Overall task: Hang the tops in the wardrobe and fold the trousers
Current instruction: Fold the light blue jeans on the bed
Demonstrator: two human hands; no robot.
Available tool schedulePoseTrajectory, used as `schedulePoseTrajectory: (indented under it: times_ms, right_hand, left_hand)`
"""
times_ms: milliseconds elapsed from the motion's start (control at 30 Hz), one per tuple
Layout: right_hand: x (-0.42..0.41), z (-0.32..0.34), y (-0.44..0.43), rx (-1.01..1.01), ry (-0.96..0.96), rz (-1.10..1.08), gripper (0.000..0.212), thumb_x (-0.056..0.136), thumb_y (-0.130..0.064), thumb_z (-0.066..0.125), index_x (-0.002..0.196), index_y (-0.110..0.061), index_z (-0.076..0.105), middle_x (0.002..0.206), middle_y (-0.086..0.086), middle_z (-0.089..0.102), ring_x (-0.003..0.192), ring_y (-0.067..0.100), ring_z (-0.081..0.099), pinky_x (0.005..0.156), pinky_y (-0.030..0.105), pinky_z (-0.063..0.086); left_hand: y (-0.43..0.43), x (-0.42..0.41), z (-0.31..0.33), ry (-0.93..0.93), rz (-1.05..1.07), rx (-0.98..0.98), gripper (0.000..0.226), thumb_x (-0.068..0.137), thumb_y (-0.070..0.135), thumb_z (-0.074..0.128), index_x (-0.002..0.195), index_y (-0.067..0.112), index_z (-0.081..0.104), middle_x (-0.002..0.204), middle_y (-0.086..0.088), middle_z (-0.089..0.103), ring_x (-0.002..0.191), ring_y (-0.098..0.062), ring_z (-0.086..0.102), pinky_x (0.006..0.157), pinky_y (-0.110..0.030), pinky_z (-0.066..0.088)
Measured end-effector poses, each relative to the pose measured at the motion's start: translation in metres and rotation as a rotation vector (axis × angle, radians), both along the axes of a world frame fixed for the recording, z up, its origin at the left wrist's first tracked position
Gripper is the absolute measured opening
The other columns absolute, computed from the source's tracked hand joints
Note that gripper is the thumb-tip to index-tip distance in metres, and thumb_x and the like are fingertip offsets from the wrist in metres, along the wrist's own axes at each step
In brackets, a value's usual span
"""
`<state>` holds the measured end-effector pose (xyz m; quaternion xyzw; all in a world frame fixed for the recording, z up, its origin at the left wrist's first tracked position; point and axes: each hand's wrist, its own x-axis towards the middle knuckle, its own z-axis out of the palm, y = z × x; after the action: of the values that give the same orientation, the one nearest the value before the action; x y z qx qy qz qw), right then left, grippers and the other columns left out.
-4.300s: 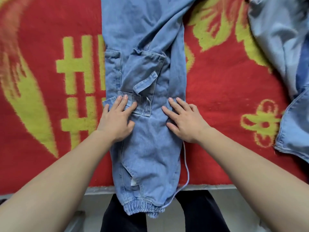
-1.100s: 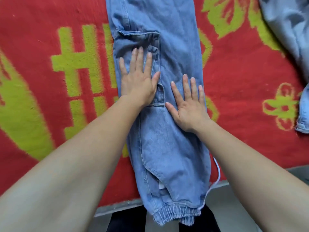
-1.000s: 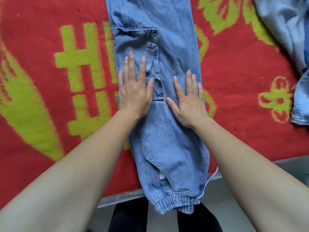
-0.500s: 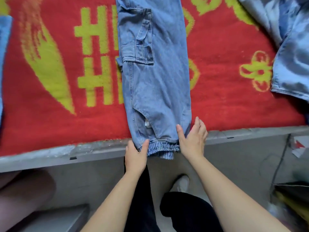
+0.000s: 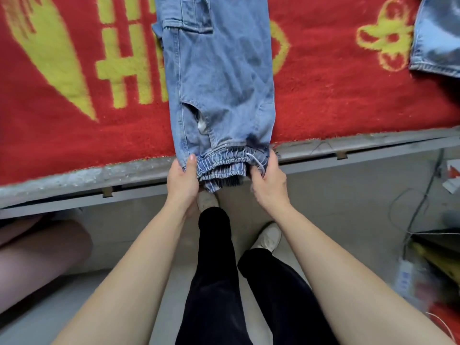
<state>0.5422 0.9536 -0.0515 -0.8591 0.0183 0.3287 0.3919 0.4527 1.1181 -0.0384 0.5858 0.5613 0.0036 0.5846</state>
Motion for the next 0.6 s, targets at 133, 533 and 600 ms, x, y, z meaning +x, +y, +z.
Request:
schedulePoseTrajectory:
  times_ms: [133,533,600]
  right_hand:
    - [0.015,0.000,-0.008,-0.091,-0.225,-0.059,0.057,0.093,-0.007,0.044,0.150,-0.015,0.039,0.134,0.014,0.059,0.119,0.034,0.055,0.094,0.034,0.039]
    - [-0.004,0.001,0.008,-0.062,-0.205,0.079,0.054,0.091,-0.014,0.054,0.143,-0.009,0.041,0.137,0.017,0.056,0.120,0.037,0.054,0.094,0.036,0.038]
    - [0.000,0.000,0.015,-0.077,-0.214,0.054,0.040,0.093,-0.020,0.057,0.131,-0.011,0.048,0.122,0.019,0.065,0.109,0.041,0.059,0.084,0.040,0.040]
  left_hand:
    - [-0.005,0.007,0.005,0.015,0.003,0.130,0.021,0.094,0.043,0.057,0.101,0.026,0.068,0.102,-0.001,0.073,0.098,-0.019,0.067,0.096,-0.049,0.052]
    - [-0.009,0.003,0.013,-0.087,-0.106,-0.131,0.039,0.072,0.026,0.064,0.110,0.030,0.055,0.110,0.003,0.069,0.100,-0.013,0.066,0.097,-0.052,0.051]
    - [-0.013,-0.002,0.008,-0.081,-0.190,-0.159,0.052,0.070,0.019,0.069,0.114,0.029,0.045,0.113,0.003,0.065,0.099,-0.010,0.063,0.098,-0.050,0.051]
